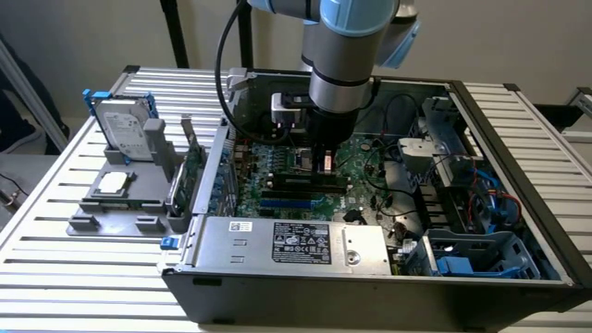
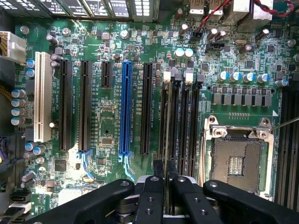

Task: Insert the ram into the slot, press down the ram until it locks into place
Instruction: 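Insert the ram into the slot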

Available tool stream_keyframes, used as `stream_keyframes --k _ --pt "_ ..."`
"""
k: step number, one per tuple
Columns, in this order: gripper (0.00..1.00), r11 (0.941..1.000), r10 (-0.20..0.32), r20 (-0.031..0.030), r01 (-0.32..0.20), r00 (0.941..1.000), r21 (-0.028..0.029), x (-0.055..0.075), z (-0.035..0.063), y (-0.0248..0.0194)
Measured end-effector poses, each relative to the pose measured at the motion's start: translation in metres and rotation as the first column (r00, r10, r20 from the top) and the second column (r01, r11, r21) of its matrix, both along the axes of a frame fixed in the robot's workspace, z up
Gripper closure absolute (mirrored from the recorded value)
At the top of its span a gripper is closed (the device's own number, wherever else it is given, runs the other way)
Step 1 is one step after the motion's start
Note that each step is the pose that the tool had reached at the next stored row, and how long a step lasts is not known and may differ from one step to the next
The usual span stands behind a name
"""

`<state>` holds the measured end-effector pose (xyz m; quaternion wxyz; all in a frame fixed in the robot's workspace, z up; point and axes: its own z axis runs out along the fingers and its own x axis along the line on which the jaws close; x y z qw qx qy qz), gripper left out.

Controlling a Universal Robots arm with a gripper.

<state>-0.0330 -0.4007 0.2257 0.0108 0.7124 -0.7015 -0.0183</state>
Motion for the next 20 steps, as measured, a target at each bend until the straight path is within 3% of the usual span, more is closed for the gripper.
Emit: stream_keyframes --k 20 --pt "0.86 1.0000 -0.001 -0.0003 0.001 1.0000 -0.0004 -0.0005 -0.0013 -0.0005"
